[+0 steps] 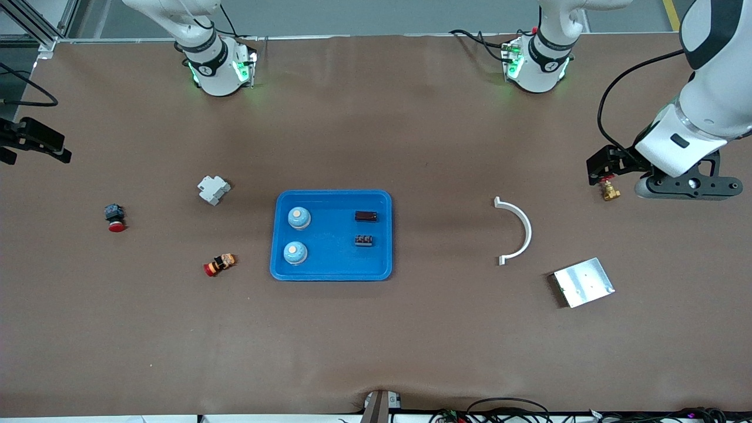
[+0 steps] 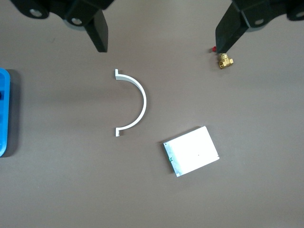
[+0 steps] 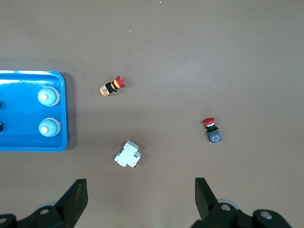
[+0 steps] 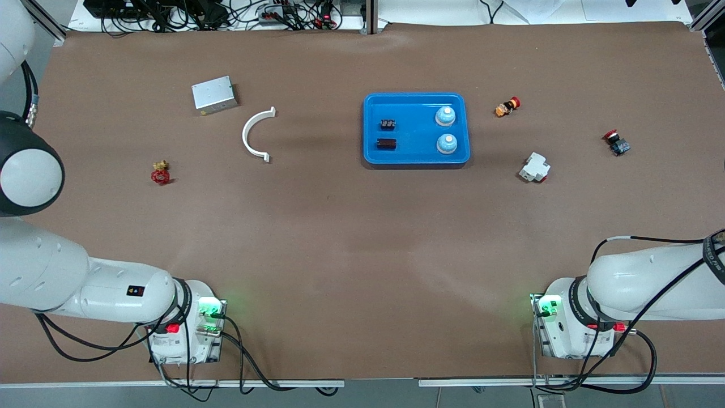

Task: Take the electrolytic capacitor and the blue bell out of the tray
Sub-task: 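Move the left gripper from the brass valve toward the blue tray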

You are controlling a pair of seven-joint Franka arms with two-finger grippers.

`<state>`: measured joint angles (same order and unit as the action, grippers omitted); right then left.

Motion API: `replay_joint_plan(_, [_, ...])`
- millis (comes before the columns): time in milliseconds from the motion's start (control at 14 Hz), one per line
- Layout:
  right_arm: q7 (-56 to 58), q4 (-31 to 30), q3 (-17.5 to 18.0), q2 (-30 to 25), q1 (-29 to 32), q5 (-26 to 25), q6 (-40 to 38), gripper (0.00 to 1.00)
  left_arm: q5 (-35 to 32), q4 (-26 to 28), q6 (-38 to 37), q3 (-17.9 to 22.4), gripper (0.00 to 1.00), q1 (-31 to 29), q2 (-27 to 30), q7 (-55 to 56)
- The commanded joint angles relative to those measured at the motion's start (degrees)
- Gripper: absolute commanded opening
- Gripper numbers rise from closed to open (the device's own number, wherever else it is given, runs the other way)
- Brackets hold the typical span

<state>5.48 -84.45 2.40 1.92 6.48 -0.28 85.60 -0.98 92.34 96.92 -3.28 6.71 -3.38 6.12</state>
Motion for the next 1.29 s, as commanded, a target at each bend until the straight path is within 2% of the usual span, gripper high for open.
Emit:
replay_joint_plan(0, [0.85, -0.19, 0.41, -0.43, 0.03, -0.07, 0.53, 1.0, -1.13, -0.06, 0.9, -0.06, 1.0, 0.59, -0.04, 1.0])
replay_joint_plan(358, [0.85, -0.28, 0.24, -0.34, 0.38, -0.16, -0.08, 1.0, -1.12, 0.03, 2.14, -1.99, 1.0, 0.5, -0.04, 3.61])
replay_joint_plan(573, [0.41, -0.19, 0.24, -0.34, 0.2, -0.16, -0.88, 1.0, -1.21, 1.17, 2.22, -3.39, 1.0, 0.5, -0.31, 17.04])
replay_joint_plan(859, [-0.03, -0.19, 0.24, -0.34, 0.2, 0.37, -0.96, 1.0, -1.21, 3.36, 1.0, -4.36, 1.0, 0.85, -0.31, 29.17])
replay_joint_plan(1074, [0.23, -0.19, 0.24, -0.08, 0.2, 0.55, -1.32, 1.0, -0.43, 3.9, 0.91, -6.55, 1.0, 1.82, -0.92, 45.16])
replay_joint_plan(1217, [0.67, -0.28, 0.32, 0.89, -0.15, 0.55, -1.58, 1.0, -0.16, 3.99, 0.91, -8.49, 1.0, 1.99, -1.45, 51.07])
